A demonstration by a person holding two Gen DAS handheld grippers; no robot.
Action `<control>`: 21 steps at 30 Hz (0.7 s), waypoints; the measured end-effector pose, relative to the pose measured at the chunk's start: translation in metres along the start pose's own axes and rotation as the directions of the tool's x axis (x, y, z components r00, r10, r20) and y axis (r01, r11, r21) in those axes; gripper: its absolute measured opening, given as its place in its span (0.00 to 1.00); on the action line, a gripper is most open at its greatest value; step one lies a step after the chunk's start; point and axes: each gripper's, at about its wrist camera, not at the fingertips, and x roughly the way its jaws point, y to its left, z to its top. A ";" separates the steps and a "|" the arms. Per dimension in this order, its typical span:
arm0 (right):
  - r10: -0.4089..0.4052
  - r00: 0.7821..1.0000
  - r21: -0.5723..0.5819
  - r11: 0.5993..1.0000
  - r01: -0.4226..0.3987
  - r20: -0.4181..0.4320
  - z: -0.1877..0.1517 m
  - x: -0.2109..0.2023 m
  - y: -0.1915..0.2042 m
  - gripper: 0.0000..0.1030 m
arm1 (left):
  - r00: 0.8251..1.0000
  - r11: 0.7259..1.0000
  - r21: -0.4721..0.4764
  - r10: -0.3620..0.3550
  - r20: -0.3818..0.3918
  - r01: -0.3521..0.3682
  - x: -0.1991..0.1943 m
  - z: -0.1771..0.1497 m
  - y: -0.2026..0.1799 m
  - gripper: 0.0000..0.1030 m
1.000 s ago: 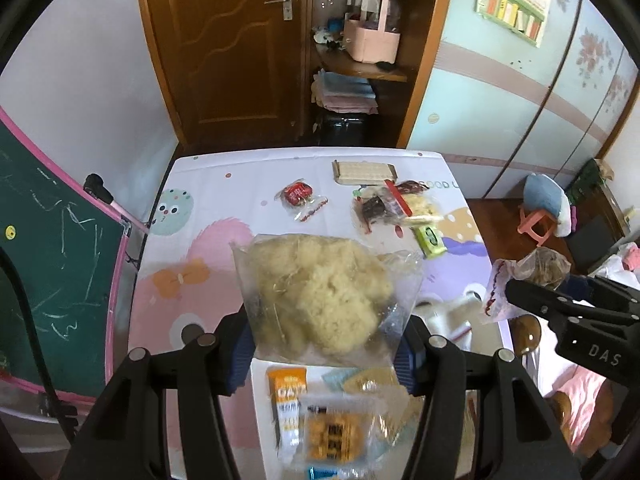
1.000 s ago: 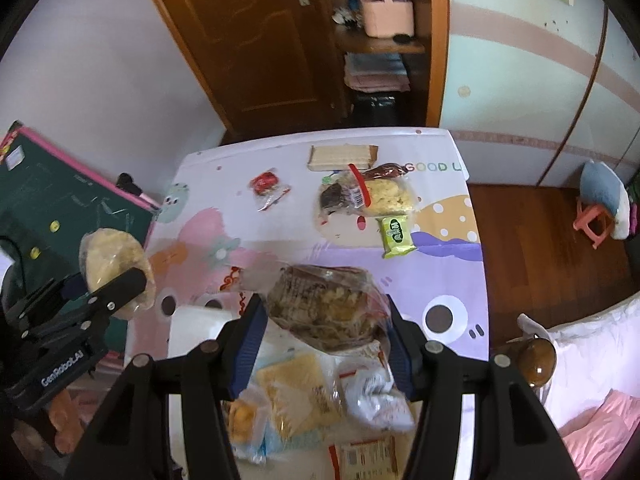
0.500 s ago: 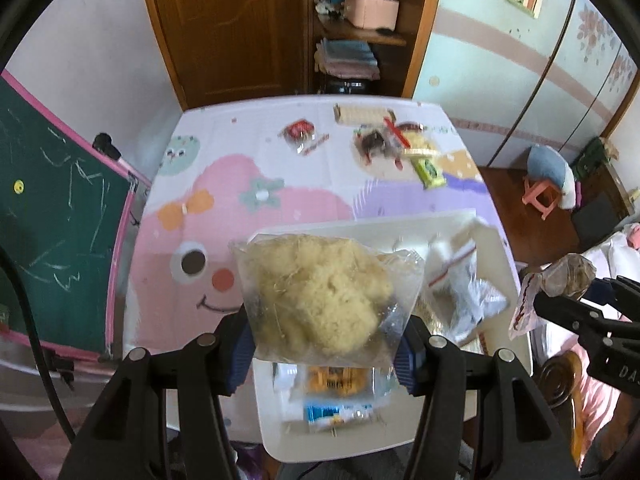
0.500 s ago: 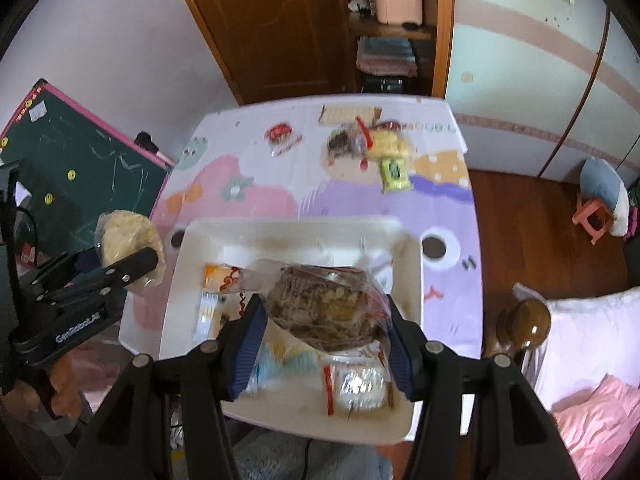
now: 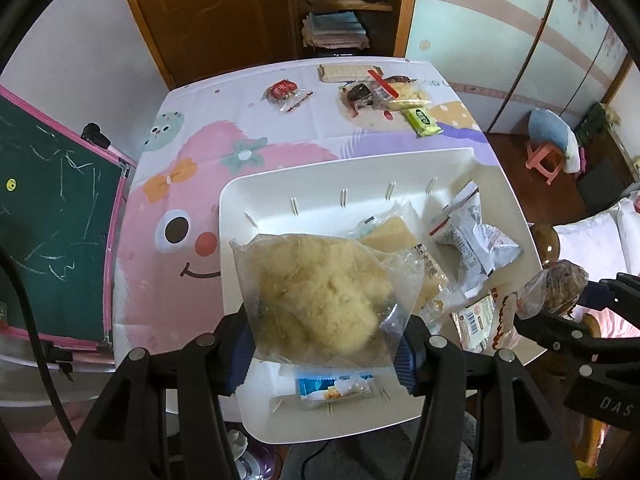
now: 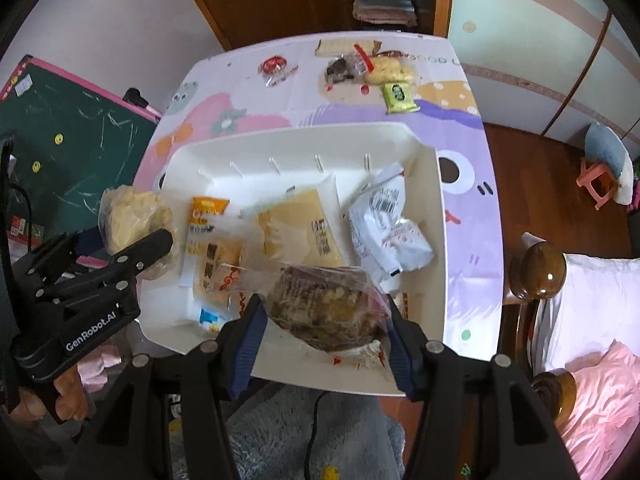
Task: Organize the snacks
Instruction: 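Carry both bags over the tray and open both grippers to release them, then move both open grippers from the tray toward the remaining snacks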
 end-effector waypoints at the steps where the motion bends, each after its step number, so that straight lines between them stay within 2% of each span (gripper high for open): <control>1: -0.002 1.000 -0.005 1.000 0.002 -0.004 -0.001 0.001 0.001 0.55 | 1.000 1.000 0.000 0.001 -0.001 -0.001 0.000 0.000 0.000 0.55; 11: -0.012 0.999 -0.012 1.000 0.012 -0.041 -0.004 0.009 0.003 0.56 | 1.000 1.000 0.016 -0.003 -0.013 0.003 0.001 -0.004 -0.003 0.57; 13: -0.015 0.999 -0.014 1.000 0.014 -0.038 -0.004 0.008 0.004 0.56 | 1.000 1.000 0.020 -0.005 -0.013 0.005 0.001 -0.005 -0.005 0.62; 15: -0.029 0.999 -0.019 0.999 0.028 -0.034 -0.003 0.007 0.006 0.56 | 1.000 1.000 0.023 -0.002 -0.011 0.003 0.000 -0.005 -0.006 0.74; 18: -0.047 0.998 -0.020 0.999 0.046 -0.033 -0.003 0.007 0.008 0.57 | 1.000 1.000 0.029 0.002 0.001 -0.002 -0.003 -0.006 -0.007 0.80; 21: -0.059 0.998 -0.022 0.998 0.058 -0.028 -0.003 0.006 0.009 0.59 | 1.000 1.000 0.028 -0.001 0.002 0.001 -0.004 -0.006 -0.006 0.81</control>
